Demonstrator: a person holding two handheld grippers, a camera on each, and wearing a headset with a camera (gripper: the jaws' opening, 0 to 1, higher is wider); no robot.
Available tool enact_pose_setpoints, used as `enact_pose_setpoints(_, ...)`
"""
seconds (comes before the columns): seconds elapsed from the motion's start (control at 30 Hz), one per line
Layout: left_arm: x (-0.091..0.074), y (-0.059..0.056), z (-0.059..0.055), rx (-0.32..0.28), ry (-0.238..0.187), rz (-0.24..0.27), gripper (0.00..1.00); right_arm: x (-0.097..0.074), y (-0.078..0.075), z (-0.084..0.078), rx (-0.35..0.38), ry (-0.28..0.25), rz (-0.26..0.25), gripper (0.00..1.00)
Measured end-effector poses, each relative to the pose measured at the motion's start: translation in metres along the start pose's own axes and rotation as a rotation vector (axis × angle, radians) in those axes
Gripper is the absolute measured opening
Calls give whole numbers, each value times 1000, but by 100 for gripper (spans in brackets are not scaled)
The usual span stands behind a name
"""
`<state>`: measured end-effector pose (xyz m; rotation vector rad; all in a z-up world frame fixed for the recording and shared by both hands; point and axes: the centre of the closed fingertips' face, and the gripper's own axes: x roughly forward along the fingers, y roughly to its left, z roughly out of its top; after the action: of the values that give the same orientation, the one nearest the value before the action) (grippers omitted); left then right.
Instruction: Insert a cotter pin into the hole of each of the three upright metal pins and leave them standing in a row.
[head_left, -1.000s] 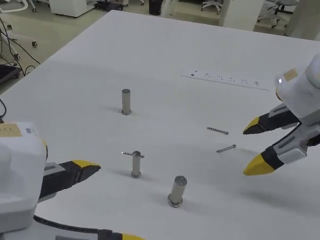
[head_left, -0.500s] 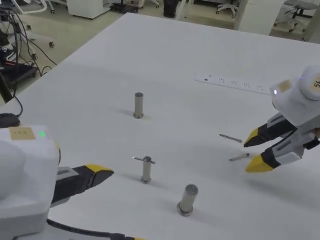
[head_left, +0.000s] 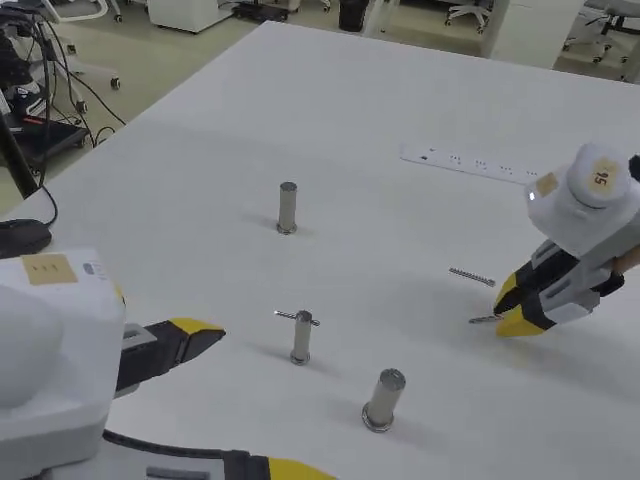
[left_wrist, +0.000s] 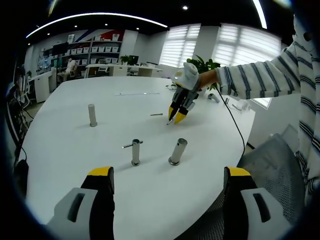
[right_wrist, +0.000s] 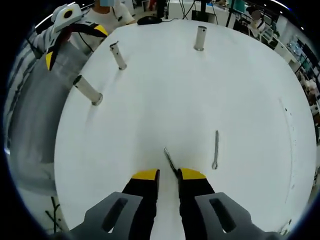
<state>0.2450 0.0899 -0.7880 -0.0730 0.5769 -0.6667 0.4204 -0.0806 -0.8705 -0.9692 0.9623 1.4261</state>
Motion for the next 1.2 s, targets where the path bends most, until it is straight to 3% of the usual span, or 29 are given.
enact_pose_setpoints(0.23,0,-1,0,-8,-4,-1,89,-1,-6,0,-19,38,-47,6)
enact_pose_setpoints(0.4,0,-1,2,-5,-13,2,88,0,-5,-1,-40,63,-65,6)
enact_pose_setpoints(0.53,0,-1,0,-11,-14,4,87,0,-7,-1,16,76,-93,5)
enact_pose_setpoints(0.6,0,0,0,-13,-16,5,87,0,-8,0,-2,90,-103,4)
enact_pose_setpoints(0.77,2,-4,-1,1,-7,-12,87,-1,-9,-1,55,71,-118,2)
enact_pose_setpoints(0.97,3,-5,0,8,-2,-18,86,-1,-5,0,-14,100,-143,1)
enact_pose_setpoints(1.2,2,-5,3,17,-12,-14,87,-14,-9,10,-44,79,-202,1)
